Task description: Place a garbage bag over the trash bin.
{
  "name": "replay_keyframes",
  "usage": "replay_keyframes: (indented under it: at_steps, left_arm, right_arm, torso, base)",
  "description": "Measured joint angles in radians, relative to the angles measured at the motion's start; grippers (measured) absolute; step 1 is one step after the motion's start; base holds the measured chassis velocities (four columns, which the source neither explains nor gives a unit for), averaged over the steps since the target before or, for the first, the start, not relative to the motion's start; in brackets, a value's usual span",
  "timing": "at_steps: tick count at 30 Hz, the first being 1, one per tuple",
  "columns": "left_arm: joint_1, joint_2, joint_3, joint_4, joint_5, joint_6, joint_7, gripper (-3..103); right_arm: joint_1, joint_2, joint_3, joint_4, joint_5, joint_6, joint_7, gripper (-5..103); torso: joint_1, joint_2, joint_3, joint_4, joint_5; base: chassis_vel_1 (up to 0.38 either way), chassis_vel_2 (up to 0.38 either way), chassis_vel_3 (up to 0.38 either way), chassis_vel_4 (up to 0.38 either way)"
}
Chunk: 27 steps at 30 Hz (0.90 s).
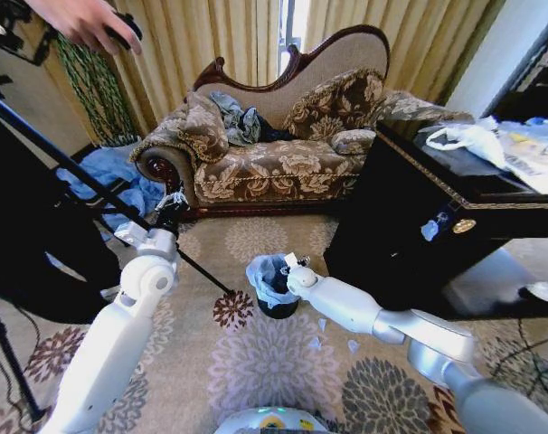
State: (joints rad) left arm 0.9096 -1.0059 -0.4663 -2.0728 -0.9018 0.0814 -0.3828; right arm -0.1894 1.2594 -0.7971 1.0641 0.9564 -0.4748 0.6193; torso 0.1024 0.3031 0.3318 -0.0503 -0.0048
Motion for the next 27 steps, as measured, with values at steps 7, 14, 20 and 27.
replay_keyframes:
  at_steps: [7, 14, 20, 27]
  left_arm:
    - [-0.004, -0.004, 0.001, 0.000, 0.000, 0.002, 0.000, 0]
    - [-0.001, -0.006, 0.001, -0.003, 0.001, 0.002, 0.000, 0]
    - [0.002, -0.006, 0.001, -0.006, 0.001, 0.002, 0.000, 0]
    - [0.003, -0.007, 0.004, -0.009, 0.002, 0.002, 0.001, 0]
  right_arm:
    - [0.016, -0.005, -0.007, 0.000, -0.005, 0.008, 0.000, 100]
    - [0.024, 0.004, -0.004, -0.023, -0.028, 0.026, 0.000, 100]
    - [0.034, -0.002, -0.002, -0.009, -0.039, 0.031, 0.003, 100]
    - [0.052, 0.000, -0.004, -0.012, -0.062, 0.043, -0.002, 100]
  torso:
    - [0.000, 0.000, 0.000, -0.0001, 0.0000]
    - [0.000, 0.000, 0.000, -0.0001, 0.0000]
    - [0.000, 0.000, 0.000, -0.0001, -0.0001]
    - [0.000, 0.000, 0.000, 0.0000, -0.0001]
  base:
    - [0.000, 0.000, 0.000, 0.000]
    - [0.000, 0.000, 0.000, 0.000]
    - [0.000, 0.000, 0.000, 0.000]
    - [0.000, 0.000, 0.000, 0.000]
